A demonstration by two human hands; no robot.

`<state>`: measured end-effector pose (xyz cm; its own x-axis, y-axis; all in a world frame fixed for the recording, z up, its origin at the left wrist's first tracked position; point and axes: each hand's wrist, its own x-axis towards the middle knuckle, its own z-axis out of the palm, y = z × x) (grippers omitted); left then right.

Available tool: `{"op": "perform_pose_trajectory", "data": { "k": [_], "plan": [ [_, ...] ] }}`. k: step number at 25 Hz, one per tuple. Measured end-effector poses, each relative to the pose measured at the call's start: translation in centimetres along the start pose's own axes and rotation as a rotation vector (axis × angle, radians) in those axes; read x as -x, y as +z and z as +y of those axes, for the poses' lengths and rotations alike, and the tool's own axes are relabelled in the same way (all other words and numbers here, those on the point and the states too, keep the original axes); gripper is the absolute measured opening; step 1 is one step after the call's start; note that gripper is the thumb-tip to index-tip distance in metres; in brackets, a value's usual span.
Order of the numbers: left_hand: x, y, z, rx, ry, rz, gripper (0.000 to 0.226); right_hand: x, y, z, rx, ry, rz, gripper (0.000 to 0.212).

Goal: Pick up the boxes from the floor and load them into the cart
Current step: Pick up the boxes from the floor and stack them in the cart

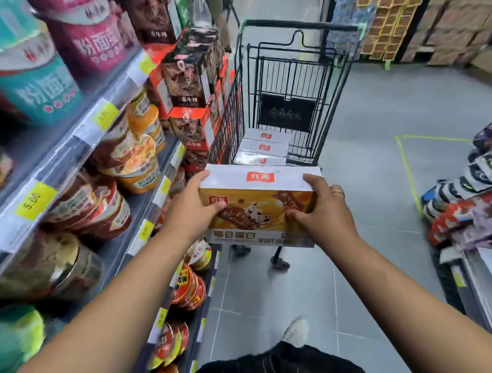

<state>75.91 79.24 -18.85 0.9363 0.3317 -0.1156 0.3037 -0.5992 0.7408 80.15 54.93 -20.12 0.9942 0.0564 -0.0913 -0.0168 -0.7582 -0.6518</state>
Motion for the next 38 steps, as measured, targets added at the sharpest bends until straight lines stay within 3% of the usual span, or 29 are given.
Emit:
{"op": "perform_pose_trajectory", "data": {
  "k": [4,9,14,19,23,28,31,38],
  "plan": [
    [-6.6,0.9,2.9,-0.072,-0.095,-0.026,0.089,-7.5,-1.1,0.2,0.015,-0.018,-0.033,0.075],
    [-14.1,2.1,3.4,-0.073,-0.128,-0.078,0.054,-14.9,0.6,0.3,0.002,-0.002,-0.09,0.074],
    [-22.1,3.9,2.3,-0.133,-0.132,-0.089,0.06,-21.6,3.3,0.3,0.021,0.055,-0.124,0.074],
    [-30.2,7.1,-0.7,-0.114,-0.246,-0.212,0.065,-28.4,7.0,0.9,-0.029,0.196,-0.138,0.074],
    [-34.8,9.2,-4.2,-0.173,-0.259,-0.261,0.072,-30.9,10.9,1.9,-0.04,0.288,-0.217,0.075],
    [-38.7,12.9,-7.1,-0.235,-0.209,-0.35,0.056,-33.2,15.6,4.8,-0.018,0.36,-0.329,0.076],
    [-40.1,15.7,-9.6,-0.311,-0.241,-0.371,0.064,-34.9,17.8,6.6,-0.021,0.372,-0.41,0.077],
    [-42.6,19.9,-14.0,-0.391,-0.317,-0.391,0.055,-37.0,22.3,10.0,-0.122,0.467,-0.545,0.088]
  ]
}}
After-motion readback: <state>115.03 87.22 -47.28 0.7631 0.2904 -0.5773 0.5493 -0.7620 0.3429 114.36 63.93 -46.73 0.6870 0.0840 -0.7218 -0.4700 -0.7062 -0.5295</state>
